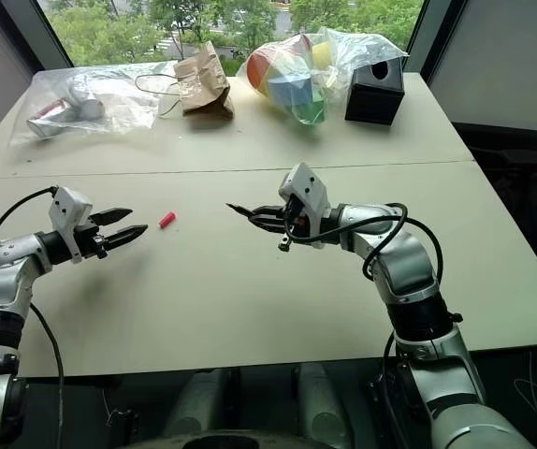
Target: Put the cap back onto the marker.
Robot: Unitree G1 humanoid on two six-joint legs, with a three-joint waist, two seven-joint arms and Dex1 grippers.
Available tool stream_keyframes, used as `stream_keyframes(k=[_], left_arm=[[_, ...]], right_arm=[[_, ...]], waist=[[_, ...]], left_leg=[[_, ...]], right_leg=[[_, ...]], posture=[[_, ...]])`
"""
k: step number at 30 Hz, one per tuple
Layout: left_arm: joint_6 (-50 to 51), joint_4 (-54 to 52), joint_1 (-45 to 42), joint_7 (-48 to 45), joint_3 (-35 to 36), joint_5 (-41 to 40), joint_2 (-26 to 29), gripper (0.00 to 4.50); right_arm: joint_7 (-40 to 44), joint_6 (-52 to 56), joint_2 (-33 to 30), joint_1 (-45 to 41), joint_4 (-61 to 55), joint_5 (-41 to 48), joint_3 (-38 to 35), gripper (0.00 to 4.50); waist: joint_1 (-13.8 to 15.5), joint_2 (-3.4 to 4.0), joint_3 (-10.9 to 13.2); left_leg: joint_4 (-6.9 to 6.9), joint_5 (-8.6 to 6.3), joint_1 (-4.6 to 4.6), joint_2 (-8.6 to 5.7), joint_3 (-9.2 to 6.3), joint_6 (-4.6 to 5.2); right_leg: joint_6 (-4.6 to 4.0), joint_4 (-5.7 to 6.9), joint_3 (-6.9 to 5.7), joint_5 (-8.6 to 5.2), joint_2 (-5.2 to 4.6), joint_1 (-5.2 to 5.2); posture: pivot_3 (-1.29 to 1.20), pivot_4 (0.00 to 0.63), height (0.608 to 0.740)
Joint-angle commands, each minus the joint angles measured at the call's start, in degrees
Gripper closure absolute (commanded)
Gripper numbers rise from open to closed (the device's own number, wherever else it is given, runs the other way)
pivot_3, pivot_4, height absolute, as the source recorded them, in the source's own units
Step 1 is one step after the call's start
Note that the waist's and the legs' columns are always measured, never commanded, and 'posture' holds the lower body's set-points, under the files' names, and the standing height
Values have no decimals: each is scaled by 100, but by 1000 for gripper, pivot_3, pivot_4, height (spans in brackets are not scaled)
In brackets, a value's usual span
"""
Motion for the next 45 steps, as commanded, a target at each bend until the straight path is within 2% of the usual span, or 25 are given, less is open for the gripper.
stream_keyframes(k=[1, 6, 12, 16, 28, 39, 40, 42, 43, 45], left_arm=[[47, -328, 9, 132, 136, -154, -105, 1614], [-195, -573, 247, 560, 48, 107, -304, 1614], [-103, -904, 571, 804, 19, 32, -602, 1614], [-81, -913, 544, 876, -4, 30, -703, 1614], [290, -526, 357, 1025, 52, -104, -954, 1614], [191, -182, 178, 891, -118, 55, -891, 1614], [181, -178, 183, 877, -123, 65, -886, 2163], [160, -183, 208, 846, -125, 74, -877, 2947], [141, -189, 224, 840, -129, 91, -864, 3562], [137, -206, 254, 834, -117, 95, -844, 4476]], right_arm=[[-204, 65, -11, 23, -365, 169, -112, 4435], [-242, 38, -210, 89, -435, 252, -142, 4435], [565, 122, -1268, 215, -522, 637, -241, 4435], [741, 20, -1551, 157, -407, 671, -223, 4435], [819, -147, -1590, 102, -363, 638, -148, 4435], [654, -160, -1556, 157, -397, 651, -205, 4435], [635, -161, -1558, 162, -399, 651, -213, 4500], [602, -163, -1566, 172, -396, 657, -234, 4500], [585, -159, -1567, 173, -392, 662, -245, 4500], [560, -128, -1562, 166, -390, 698, -274, 4500]], waist=[[-1, 0, 0], [-40, 0, 0], [-54, -1, 0], [-64, -1, -1], [-67, -1, -1], [-45, 0, -1], [-46, 0, -1], [-50, 0, -1], [-50, 0, -1], [-47, 0, -1]], left_leg=[[0, 0, 0, 0, 0, 0], [-1, 0, -1, 0, 1, 0], [-6, 0, -2, 0, 1, 0], [-7, -1, -1, 0, 0, 0], [-12, 0, -3, 1, 2, 0], [-11, 0, 0, 1, -2, 0], [-11, -1, 0, 1, -2, 0], [-12, -1, 0, 2, -2, 0], [-15, -1, -1, 2, -2, 0], [-21, -1, -2, 2, -1, 0]], right_leg=[[0, 0, 0, 0, 0, 0], [0, -2, 1, 0, -2, 0], [0, -17, 1, 0, -7, 2], [-1, -18, 1, -1, -5, 2], [1, -35, 1, 1, 4, 7], [-2, -37, -1, 2, 4, 11], [-2, -37, -1, 3, 3, 11], [-2, -40, -1, 3, 2, 11], [-3, -44, -1, 3, 0, 11], [-3, -55, -1, 3, -2, 13]], posture=[[0, 150, 740], [0, 150, 740], [0, 150, 740], [0, 150, 740], [0, 150, 740], [0, 150, 740], [0, 150, 740], [0, 150, 740], [0, 150, 740], [0, 150, 740]])
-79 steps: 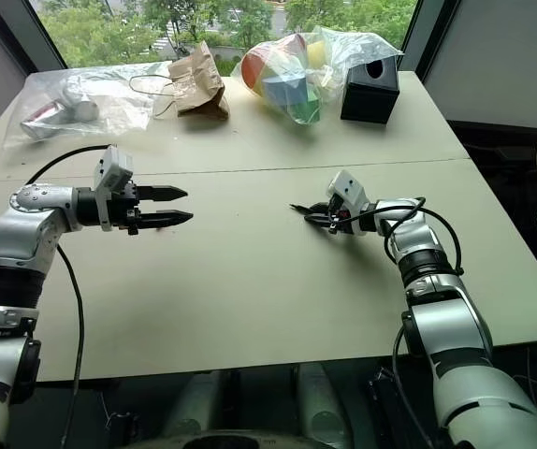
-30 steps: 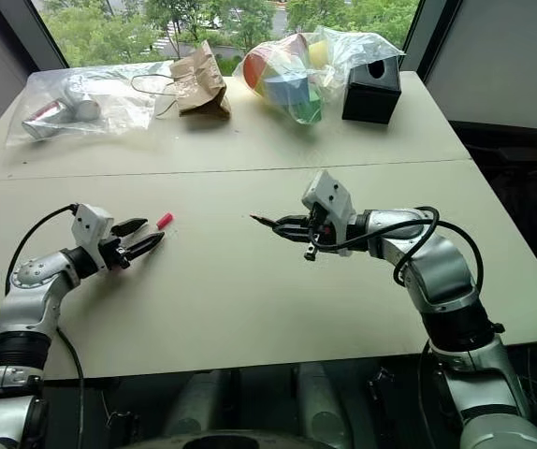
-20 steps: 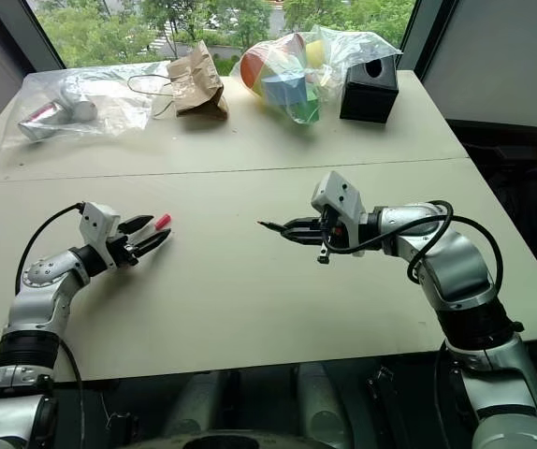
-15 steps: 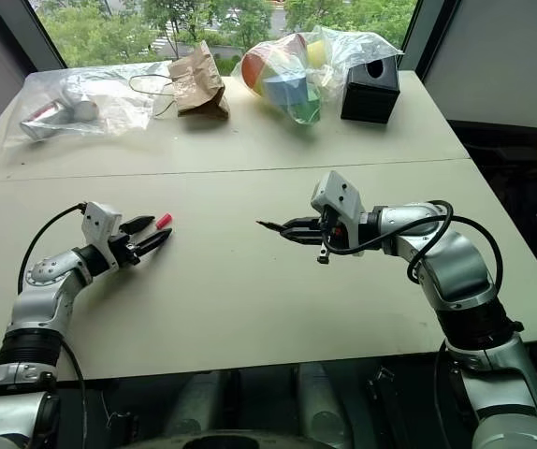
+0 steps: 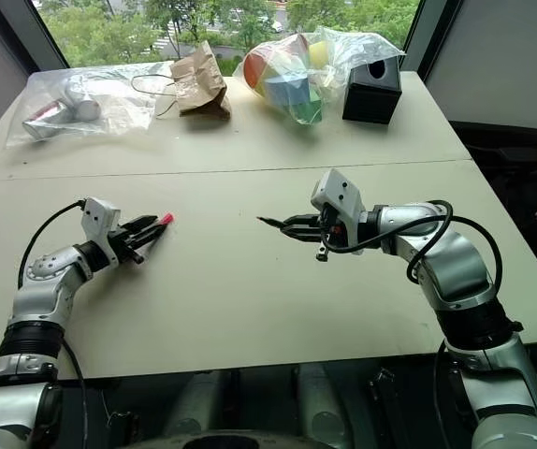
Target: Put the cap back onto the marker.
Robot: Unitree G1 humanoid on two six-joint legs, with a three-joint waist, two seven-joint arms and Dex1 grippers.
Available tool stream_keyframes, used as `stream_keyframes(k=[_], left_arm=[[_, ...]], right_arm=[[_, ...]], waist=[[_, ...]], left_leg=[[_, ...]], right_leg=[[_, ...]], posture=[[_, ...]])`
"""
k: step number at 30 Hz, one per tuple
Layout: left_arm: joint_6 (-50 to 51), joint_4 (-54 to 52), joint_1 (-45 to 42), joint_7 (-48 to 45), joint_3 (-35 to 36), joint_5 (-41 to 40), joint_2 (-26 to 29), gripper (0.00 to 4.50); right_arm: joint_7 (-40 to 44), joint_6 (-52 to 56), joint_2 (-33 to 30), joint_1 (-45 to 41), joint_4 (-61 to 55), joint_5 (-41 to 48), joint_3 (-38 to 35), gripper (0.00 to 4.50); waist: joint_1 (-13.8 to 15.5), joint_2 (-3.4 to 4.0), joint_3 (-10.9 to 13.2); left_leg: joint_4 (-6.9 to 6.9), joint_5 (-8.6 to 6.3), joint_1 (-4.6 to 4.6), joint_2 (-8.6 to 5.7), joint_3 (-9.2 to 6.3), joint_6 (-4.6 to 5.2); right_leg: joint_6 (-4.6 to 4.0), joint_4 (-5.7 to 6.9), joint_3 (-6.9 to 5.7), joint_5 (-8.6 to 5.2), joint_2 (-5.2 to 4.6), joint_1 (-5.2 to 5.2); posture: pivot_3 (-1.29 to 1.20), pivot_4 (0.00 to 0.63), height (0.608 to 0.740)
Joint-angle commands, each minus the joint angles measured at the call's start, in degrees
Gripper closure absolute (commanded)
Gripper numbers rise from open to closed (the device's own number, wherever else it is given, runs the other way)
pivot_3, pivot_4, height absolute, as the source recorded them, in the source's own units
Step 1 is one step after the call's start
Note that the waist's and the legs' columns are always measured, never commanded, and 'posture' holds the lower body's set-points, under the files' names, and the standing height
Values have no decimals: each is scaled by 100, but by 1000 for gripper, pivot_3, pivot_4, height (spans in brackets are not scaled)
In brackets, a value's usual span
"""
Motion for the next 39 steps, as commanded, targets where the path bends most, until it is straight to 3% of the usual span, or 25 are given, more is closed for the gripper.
stream_keyframes(k=[1, 13, 19, 24, 31, 39], left_arm=[[5, 33, 68, -56, -58, 64, 42, 4476], [361, -356, -107, -370, 146, -360, 219, 4476], [1286, -1170, -695, -1551, -120, -764, 966, 4476], [1306, -1099, -1661, -2676, -783, -544, 1379, 4476], [853, -589, -2492, -3076, -1267, -370, 799, 4476], [198, -4, -2667, -3135, -1456, -115, 146, 4476]], right_arm=[[-50, -25, 16, -68, -138, 158, -184, 4500], [8, -217, -73, -159, 40, 93, -111, 4500], [595, -768, -470, -683, 746, -213, -7, 4500], [1231, -1502, -601, -1256, 1470, -586, 302, 4500], [1477, -1954, -341, -1663, 1981, -825, 485, 4500], [1421, -1910, -114, -1760, 1977, -891, 458, 4500]], waist=[[3, 0, 0], [0, 0, 0], [6, -8, 5], [-15, -5, 5], [-22, -6, 5], [-19, -6, 5]], left_leg=[[-3, 0, 0, 0, 0, 0], [-43, 0, 3, 0, 2, 0], [-54, 0, -10, -1, 7, 0], [-60, 1, -8, -4, 24, 1], [-56, 2, -8, -11, 42, 3], [-55, 3, -8, -11, 38, 4]], right_leg=[[0, -5, 0, 0, -1, 1], [-3, -30, -3, 2, -12, 0], [-3, -39, -6, 2, -10, -15], [-2, -47, -5, 1, 13, -13], [8, -38, -4, 0, 33, -14], [30, -30, -4, 12, 38, -16]], posture=[[0, 150, 740], [0, 150, 740], [0, 150, 740], [0, 150, 740], [0, 150, 740], [0, 150, 740]])
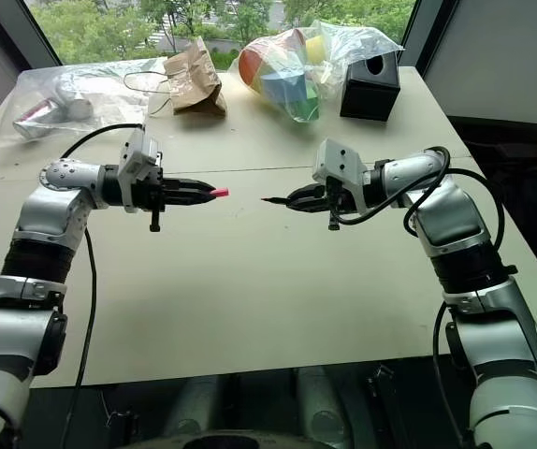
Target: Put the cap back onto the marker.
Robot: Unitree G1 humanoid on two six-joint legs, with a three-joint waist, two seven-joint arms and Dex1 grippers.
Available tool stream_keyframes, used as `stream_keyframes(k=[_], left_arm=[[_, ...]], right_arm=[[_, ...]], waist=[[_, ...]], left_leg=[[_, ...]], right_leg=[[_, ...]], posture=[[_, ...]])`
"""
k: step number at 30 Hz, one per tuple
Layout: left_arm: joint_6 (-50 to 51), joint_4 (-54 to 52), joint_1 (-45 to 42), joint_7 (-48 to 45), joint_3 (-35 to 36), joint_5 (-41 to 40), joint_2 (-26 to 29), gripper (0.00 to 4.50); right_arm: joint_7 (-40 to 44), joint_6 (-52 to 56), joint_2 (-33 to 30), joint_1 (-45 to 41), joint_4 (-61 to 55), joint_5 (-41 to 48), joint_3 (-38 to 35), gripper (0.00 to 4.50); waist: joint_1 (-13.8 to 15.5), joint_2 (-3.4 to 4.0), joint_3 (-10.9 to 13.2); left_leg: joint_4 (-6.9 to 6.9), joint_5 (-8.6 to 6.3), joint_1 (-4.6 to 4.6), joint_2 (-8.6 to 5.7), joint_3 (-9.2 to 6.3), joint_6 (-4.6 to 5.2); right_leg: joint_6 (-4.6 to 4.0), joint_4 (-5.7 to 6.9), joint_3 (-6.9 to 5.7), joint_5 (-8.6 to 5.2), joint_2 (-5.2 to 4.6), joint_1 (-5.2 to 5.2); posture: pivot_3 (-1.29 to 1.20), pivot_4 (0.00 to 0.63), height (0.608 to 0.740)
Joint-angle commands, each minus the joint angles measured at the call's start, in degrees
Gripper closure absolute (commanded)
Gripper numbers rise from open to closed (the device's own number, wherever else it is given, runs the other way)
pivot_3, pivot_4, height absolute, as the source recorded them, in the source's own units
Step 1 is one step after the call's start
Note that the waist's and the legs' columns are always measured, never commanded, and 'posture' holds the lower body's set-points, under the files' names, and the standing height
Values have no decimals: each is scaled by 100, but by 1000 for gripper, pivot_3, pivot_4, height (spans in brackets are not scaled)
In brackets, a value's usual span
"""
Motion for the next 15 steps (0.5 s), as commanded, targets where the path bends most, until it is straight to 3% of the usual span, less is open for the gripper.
stream_keyframes(k=[1, 15], left_arm=[[-222, 61, -207, 2, 44, 21, -134, 4476], [-190, 9, -255, 143, 106, -56, -563, 4476]], right_arm=[[-34, -27, 46, -189, -108, 10, -130, 4500], [-141, 43, 215, -166, -144, -14, -114, 4500]], waist=[[3, 0, 0], [2, 0, 0]], left_leg=[[0, 0, -1, 0, 0, 0], [4, 0, 1, 0, -4, 0]], right_leg=[[0, 0, 0, 0, 0, 0], [3, 7, 0, 2, 1, 1]], posture=[[0, 150, 740], [0, 150, 740]])
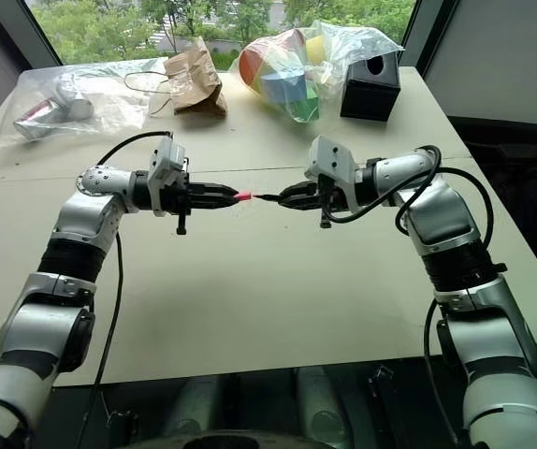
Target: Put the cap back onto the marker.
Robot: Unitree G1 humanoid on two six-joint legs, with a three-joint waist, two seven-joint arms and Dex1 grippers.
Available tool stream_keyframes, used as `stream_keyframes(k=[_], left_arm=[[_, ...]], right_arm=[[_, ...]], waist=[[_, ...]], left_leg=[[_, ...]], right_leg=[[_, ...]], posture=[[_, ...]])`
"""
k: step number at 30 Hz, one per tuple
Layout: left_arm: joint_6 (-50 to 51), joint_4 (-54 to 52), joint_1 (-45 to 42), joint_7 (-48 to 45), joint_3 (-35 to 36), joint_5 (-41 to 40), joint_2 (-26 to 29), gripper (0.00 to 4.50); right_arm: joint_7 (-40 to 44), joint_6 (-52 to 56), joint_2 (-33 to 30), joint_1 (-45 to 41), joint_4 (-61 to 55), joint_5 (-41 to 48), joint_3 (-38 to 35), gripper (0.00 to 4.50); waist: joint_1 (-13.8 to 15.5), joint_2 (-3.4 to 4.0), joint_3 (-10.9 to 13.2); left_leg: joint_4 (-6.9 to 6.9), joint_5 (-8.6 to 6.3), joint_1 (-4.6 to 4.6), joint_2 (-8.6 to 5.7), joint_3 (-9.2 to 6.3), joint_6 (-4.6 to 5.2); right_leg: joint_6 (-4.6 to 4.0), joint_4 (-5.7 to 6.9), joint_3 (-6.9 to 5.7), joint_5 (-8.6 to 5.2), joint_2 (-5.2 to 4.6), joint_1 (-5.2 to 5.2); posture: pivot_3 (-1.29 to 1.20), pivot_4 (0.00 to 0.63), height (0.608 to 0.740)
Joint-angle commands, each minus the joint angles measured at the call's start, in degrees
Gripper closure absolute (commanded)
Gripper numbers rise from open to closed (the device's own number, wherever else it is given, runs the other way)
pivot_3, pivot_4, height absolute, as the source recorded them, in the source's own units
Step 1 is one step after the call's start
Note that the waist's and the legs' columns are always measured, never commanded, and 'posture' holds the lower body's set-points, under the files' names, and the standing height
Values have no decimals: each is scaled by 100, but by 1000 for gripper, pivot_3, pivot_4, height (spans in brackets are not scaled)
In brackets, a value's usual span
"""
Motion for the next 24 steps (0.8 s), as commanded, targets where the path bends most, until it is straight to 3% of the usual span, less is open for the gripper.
stream_keyframes(k=[1, 24], left_arm=[[37, -247, -101, 30, 132, -107, -4, 4476], [361, -816, 53, -4, 5, -104, -7, 4476]], right_arm=[[-34, 13, 11, -81, -152, 21, -119, 4500], [-87, -72, 157, -99, -48, -43, -116, 4500]], waist=[[4, 0, 0], [4, 0, 0]], left_leg=[[0, 0, 0, 0, 0, 0], [5, 0, 0, 0, -1, 0]], right_leg=[[0, 0, 0, 0, 0, 0], [1, 4, 0, 0, 0, 0]], posture=[[0, 150, 740], [0, 150, 740]])
